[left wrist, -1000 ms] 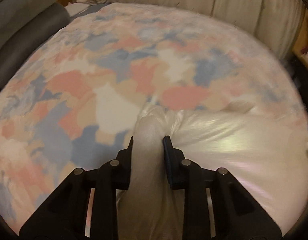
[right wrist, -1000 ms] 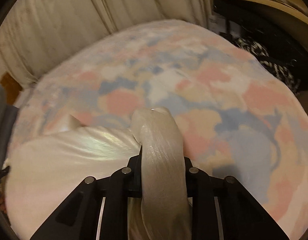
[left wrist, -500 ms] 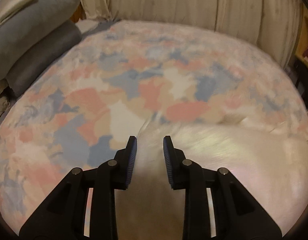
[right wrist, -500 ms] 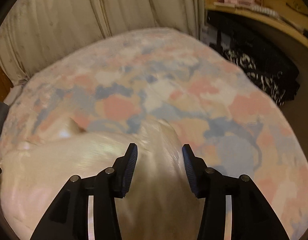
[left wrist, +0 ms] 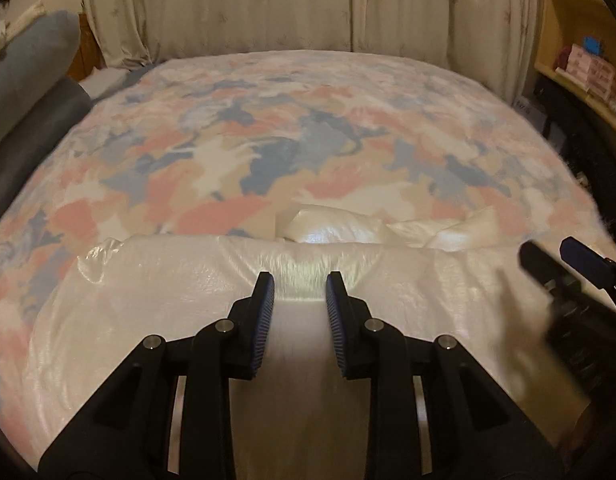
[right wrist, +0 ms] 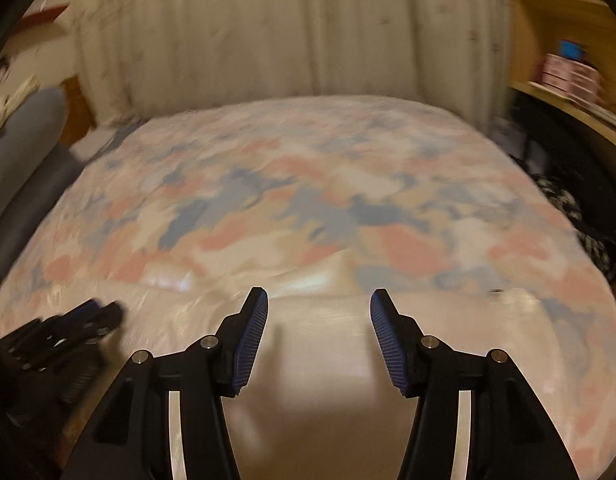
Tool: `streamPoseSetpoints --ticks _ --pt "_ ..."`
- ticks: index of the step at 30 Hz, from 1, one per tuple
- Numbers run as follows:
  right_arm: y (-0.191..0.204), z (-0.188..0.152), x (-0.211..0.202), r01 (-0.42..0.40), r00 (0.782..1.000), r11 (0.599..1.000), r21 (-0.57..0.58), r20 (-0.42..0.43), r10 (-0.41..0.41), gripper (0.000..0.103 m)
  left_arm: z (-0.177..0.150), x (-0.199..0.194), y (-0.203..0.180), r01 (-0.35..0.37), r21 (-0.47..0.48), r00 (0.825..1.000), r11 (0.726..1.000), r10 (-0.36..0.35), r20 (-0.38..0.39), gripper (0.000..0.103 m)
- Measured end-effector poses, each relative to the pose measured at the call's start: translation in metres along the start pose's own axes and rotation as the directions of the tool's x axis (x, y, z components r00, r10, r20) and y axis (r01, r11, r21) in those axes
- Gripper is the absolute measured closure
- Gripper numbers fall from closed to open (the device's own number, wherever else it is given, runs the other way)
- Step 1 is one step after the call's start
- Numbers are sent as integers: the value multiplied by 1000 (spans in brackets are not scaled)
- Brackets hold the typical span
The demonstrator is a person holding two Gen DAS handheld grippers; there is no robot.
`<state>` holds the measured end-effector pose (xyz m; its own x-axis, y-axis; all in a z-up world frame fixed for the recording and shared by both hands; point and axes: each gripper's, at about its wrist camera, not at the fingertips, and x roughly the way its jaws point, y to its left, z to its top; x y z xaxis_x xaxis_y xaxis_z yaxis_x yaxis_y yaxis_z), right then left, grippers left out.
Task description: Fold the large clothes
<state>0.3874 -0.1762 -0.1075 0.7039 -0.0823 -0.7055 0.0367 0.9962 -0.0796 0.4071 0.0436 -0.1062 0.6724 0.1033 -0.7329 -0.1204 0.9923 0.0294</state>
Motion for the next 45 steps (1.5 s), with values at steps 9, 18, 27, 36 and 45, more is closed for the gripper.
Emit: streamPoseSetpoints --ticks 9,18,27,36,45 --pt "-12 -34 68 -6 997 997 76 -75 12 43 -11 51 5 20 -41 1000 999 -21 -22 76" --pt "-14 -51 97 -2 1000 996 84 -16 3 39 -28 65 13 66 -65 997 996 -63 43 76" --pt "-12 -54 101 4 1000 997 77 -13 -3 37 -31 74 13 72 -70 996 995 -68 53 76" --pt "-12 -55 104 0 1000 997 80 -15 1 37 -30 78 15 90 -83 995 992 -87 46 76" --pt "-13 -45 113 -24 999 996 83 -43 28 36 -25 84 18 108 -89 994 990 -107 10 76"
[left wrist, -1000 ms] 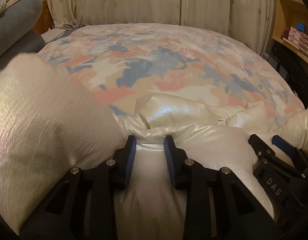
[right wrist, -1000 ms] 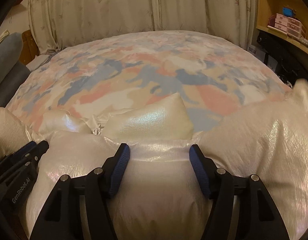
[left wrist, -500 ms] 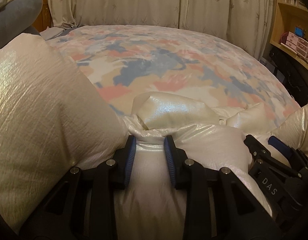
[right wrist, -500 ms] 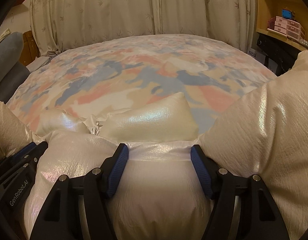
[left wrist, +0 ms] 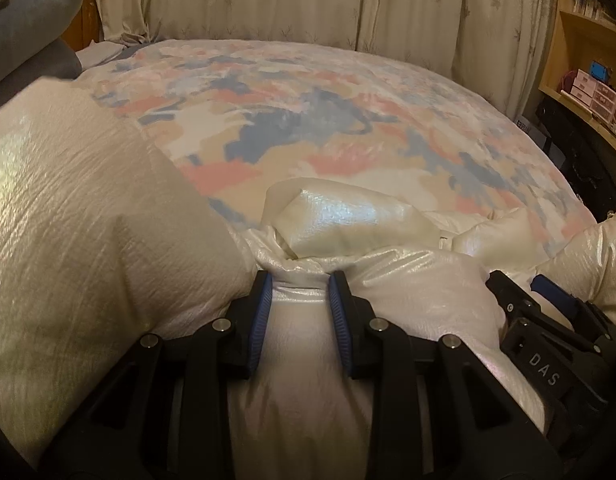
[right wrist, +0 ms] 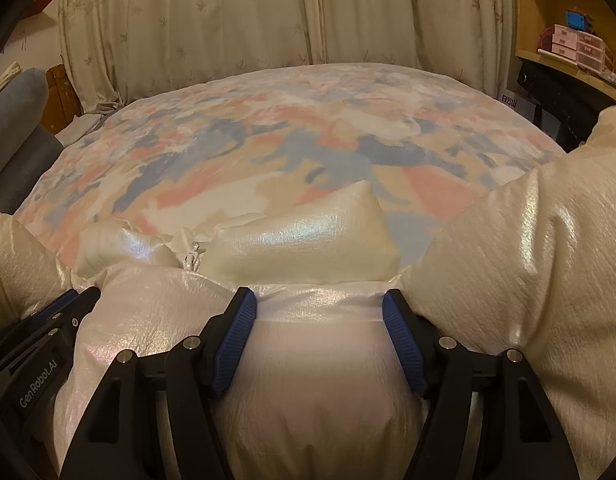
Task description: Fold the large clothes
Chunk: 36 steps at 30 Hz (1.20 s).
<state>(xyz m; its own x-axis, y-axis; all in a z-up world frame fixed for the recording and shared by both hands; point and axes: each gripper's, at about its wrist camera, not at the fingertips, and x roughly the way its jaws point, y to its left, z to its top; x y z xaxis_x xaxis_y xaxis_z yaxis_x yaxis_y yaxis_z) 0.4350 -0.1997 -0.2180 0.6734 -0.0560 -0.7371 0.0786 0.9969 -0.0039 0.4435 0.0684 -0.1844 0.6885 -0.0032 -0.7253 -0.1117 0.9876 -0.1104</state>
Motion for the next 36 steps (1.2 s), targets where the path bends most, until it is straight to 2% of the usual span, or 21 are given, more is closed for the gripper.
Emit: streamPoseSetpoints --ticks 5,7,10,12,14,17,21,23,25,27,30,32,36 --pt "-17 14 -4 -74 996 997 17 -59 74 36 14 1 9 33 26 996 999 -31 -79 76" --pt "-26 20 -8 -70 996 997 15 -63 71 37 22 -1 18 26 37 995 999 -22 -102 78" --pt "-51 29 -16 -67 996 997 37 -63 69 42 34 -6 44 -17 6 993 1000 17 -118 88" --pt "-72 35 -19 -75 995 995 64 -68 79 46 41 -8 69 -25 -46 990 999 18 -138 101" --pt "-94 42 -23 -61 995 995 82 -70 67 48 47 -11 92 -21 -94 988 995 6 -153 102" --pt "-121 47 -29 -29 997 995 99 -69 36 47 50 -18 112 -17 -99 986 995 0 -164 102" --pt "-149 51 -46 1 998 991 135 -64 8 46 51 -30 123 -19 -96 984 995 2 -176 102" --pt "-157 50 -62 26 999 990 142 -46 -20 42 52 -42 124 -40 -86 985 995 24 -173 101" --pt "-160 48 -82 34 999 988 151 -21 -32 36 52 -55 123 -47 -80 985 996 33 -169 96" --pt "-163 49 -104 27 1000 987 157 0 -27 36 52 -75 122 -49 -74 987 996 37 -157 81" --pt "-155 44 -141 28 999 989 146 26 -33 36 52 -109 120 -55 -62 991 997 47 -121 68" --pt "-147 41 -164 39 999 991 131 27 -43 36 49 -135 119 -47 -63 994 997 40 -105 63" --pt "-127 25 -218 3 999 992 124 36 -8 36 36 -192 119 -20 -73 997 997 15 -73 51"
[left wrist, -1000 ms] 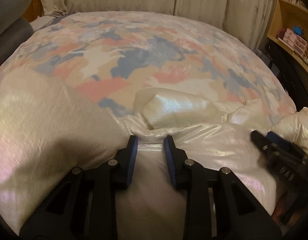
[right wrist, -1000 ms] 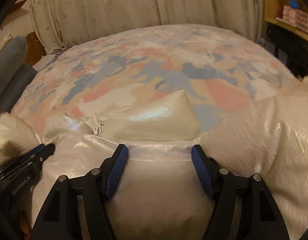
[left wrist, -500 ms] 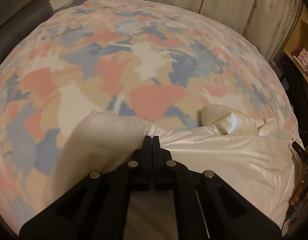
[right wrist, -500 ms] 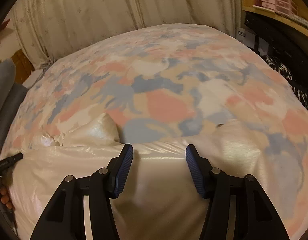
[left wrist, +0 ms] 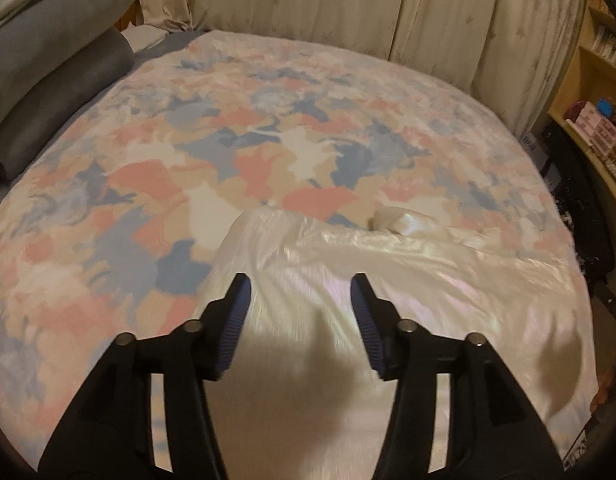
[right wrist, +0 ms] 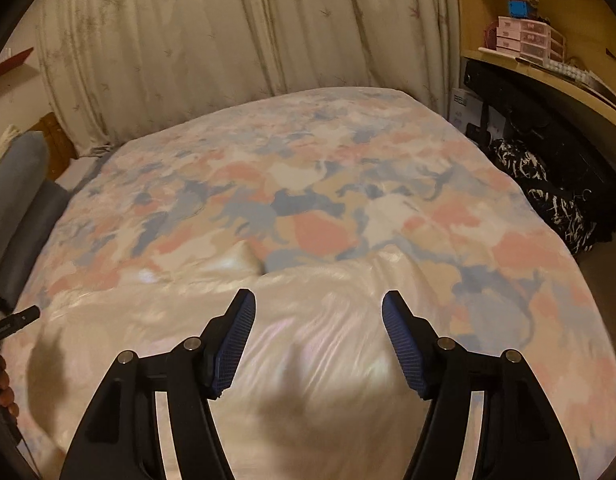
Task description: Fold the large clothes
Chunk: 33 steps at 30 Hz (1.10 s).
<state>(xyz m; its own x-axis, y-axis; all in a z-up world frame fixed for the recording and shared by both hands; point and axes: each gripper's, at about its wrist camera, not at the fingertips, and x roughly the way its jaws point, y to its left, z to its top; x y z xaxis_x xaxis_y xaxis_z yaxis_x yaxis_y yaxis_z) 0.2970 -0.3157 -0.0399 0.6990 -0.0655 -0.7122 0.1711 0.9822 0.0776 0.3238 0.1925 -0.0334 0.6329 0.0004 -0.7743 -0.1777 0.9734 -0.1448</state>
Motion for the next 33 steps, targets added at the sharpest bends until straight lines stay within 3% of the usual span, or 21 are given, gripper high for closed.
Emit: streamPoseSetpoints --ticks 7,13,16,22,29,33 --pt "42 -48 -88 -91 996 995 -33 22 92 36 -58 -101 4 119 34 992 992 -120 32 39" --pt "79 -108 -144 -167 985 983 -79 38 171 36 -134 -152 27 276 -59 961 959 -275 36 26" --pt "94 -139 -159 -199 978 976 -89 40 203 36 -171 -147 39 314 -129 949 941 -316 5 26" --pt "115 -190 -162 -227 972 968 -108 43 232 36 -221 -100 48 304 -249 939 919 -334 -85 26" --pt "134 -229 -136 -276 961 954 -116 -30 274 49 -227 -51 62 327 -343 930 881 -365 -52 26" --pt "137 -229 -109 -286 957 951 -116 -75 279 56 -226 -18 72 327 -413 924 850 -380 -50 26"
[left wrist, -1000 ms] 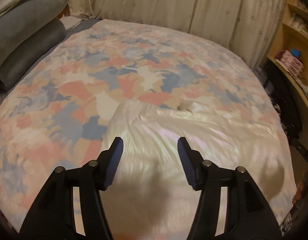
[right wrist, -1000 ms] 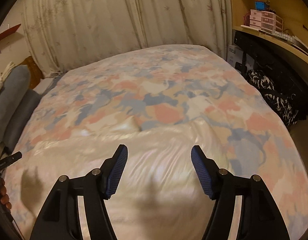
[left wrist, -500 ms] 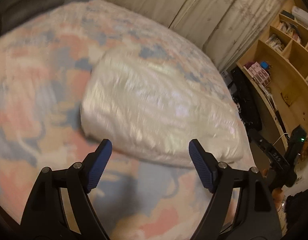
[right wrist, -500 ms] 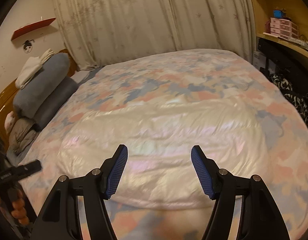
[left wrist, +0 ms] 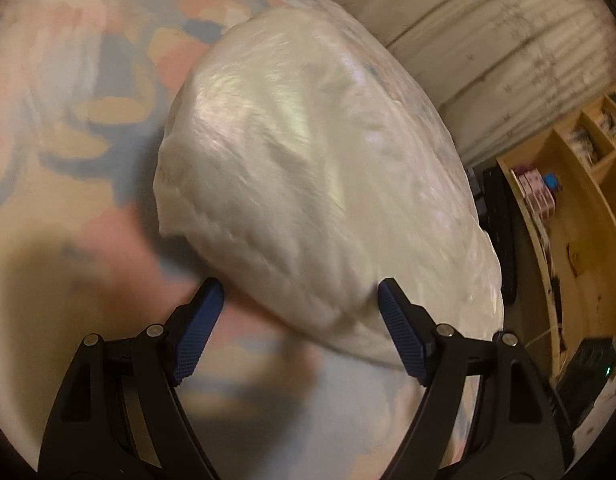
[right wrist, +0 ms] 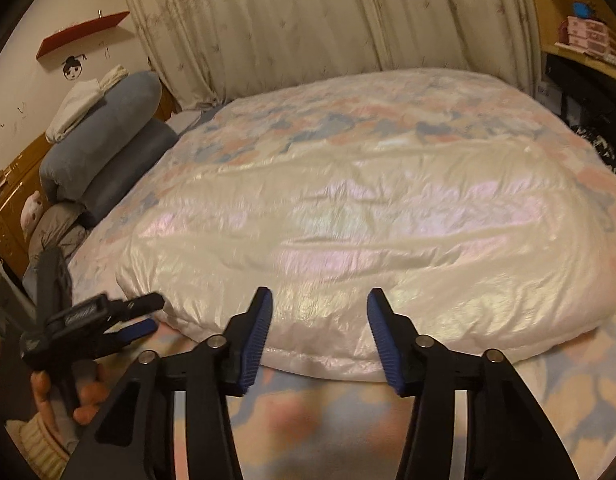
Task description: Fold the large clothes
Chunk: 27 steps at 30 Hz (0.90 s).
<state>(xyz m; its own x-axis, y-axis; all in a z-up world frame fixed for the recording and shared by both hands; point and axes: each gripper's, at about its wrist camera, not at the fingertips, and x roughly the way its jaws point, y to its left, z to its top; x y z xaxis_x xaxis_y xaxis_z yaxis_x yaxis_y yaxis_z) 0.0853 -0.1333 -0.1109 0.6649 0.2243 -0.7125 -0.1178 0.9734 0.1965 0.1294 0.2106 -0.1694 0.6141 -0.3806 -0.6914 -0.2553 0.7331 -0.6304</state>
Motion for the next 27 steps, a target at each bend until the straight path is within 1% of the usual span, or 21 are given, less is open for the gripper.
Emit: streamPoseSetpoints --ticks 4,6,7,10,13,17,19,20,21,22,27 --pt "-6 16 26 7 1000 1000 7 -12 -7 57 20 12 5 29 -28 999 999 -28 41 26" --pt "-10 31 41 15 1000 1000 10 -9 -15 58 30 19 9 43 -57 998 997 -41 38 26" --pt "-11 40 49 20 1000 1000 12 -4 -20 59 34 23 11 49 -71 998 996 -47 40 26" --pt "-13 80 79 47 999 999 8 20 -47 62 38 30 14 57 -73 997 996 -53 62 25" --pt "-16 116 114 89 995 996 9 41 -89 64 35 37 13 56 -45 995 997 -52 89 24" --pt "-24 158 166 150 987 988 25 48 -151 65 36 38 18 76 -36 992 996 -72 104 24" --pt "-30 173 194 184 982 982 32 29 -185 65 35 39 21 88 -35 990 996 -84 111 23" --pt "-34 175 209 204 979 979 25 8 -204 65 33 39 22 91 -32 990 995 -87 114 23" --pt "-39 171 230 215 976 976 14 -31 -215 65 32 40 22 95 -26 989 995 -91 116 22" --pt "-41 168 244 216 976 976 9 -37 -215 65 31 42 22 98 -20 988 995 -95 118 21" --pt "-47 159 269 214 977 977 -2 -10 -214 65 32 49 22 100 -14 988 995 -98 120 19"
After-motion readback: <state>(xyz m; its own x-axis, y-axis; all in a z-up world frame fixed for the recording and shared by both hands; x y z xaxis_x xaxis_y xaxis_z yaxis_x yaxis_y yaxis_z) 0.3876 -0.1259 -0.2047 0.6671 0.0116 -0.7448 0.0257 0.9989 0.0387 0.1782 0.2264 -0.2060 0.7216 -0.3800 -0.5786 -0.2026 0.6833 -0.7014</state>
